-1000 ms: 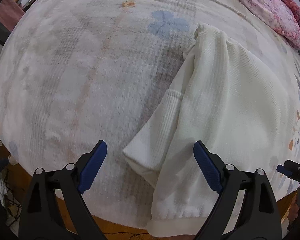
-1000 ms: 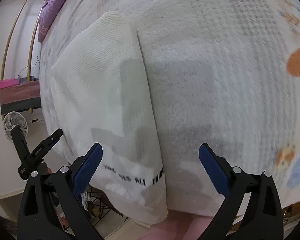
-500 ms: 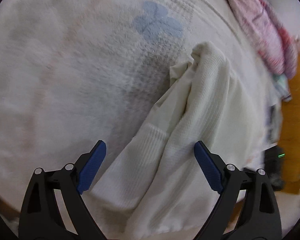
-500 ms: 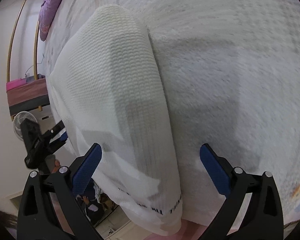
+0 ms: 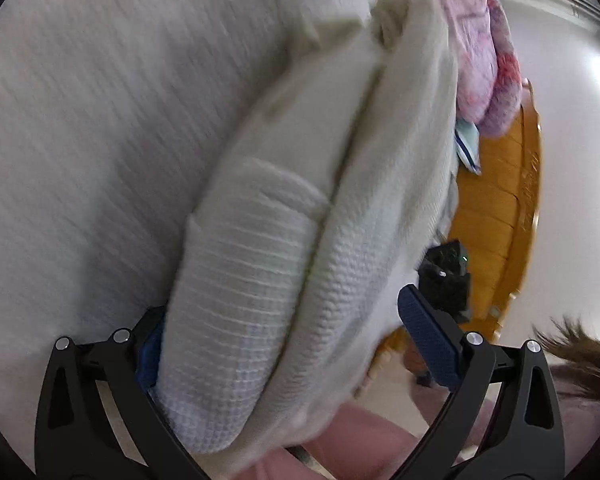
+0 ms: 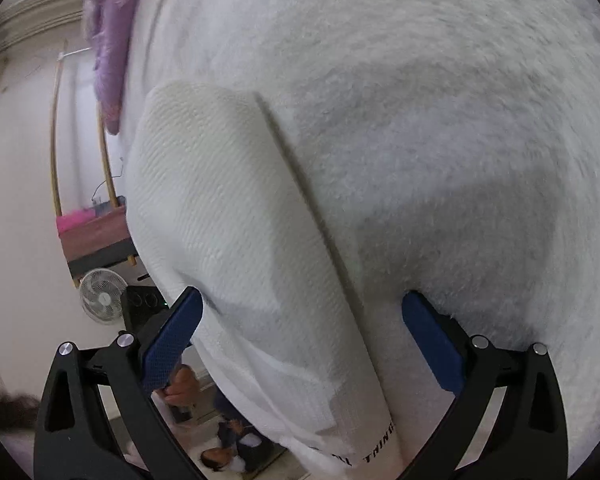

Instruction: Fold large clothes

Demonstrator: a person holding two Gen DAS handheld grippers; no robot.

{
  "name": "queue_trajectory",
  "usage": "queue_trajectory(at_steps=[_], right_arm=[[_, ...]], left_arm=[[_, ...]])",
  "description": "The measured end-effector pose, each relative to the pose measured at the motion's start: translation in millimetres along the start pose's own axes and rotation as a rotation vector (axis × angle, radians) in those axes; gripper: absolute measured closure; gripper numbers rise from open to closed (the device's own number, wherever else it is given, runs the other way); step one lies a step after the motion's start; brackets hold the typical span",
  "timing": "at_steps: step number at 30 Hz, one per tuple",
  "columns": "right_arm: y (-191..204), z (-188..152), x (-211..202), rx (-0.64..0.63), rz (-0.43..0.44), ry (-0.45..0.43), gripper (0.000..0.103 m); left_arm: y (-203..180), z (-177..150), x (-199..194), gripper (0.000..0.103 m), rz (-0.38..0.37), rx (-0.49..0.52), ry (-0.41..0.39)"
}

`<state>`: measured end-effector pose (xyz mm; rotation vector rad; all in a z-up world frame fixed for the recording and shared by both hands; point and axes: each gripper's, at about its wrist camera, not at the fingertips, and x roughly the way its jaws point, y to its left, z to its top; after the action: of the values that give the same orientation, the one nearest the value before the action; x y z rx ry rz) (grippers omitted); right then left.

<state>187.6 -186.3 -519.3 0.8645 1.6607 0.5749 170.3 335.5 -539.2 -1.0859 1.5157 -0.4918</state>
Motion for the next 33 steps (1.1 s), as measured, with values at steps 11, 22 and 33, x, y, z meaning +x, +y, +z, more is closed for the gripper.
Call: queue_trajectory(at_steps=[11, 22, 33], right_arm=[[5.6, -19.0, 13.8, 0.002, -0.004, 0.009, 0.011], [45.4, -57.4, -8.2, -0.143, -0.225, -0.093, 0.058], [90.2, -81.4, -29.5, -0.246, -0.235, -0.122, 0.073]], left_arm=[[-11.6, 10.0, 43.6, 0.012, 0.039, -0.096, 0.089], [-94.8, -29.3, 45.3, 0.064, 0.549, 0.190, -0.155], [-143.9, -70.1, 61.4, 0.074, 0.632, 0.282, -0.186]])
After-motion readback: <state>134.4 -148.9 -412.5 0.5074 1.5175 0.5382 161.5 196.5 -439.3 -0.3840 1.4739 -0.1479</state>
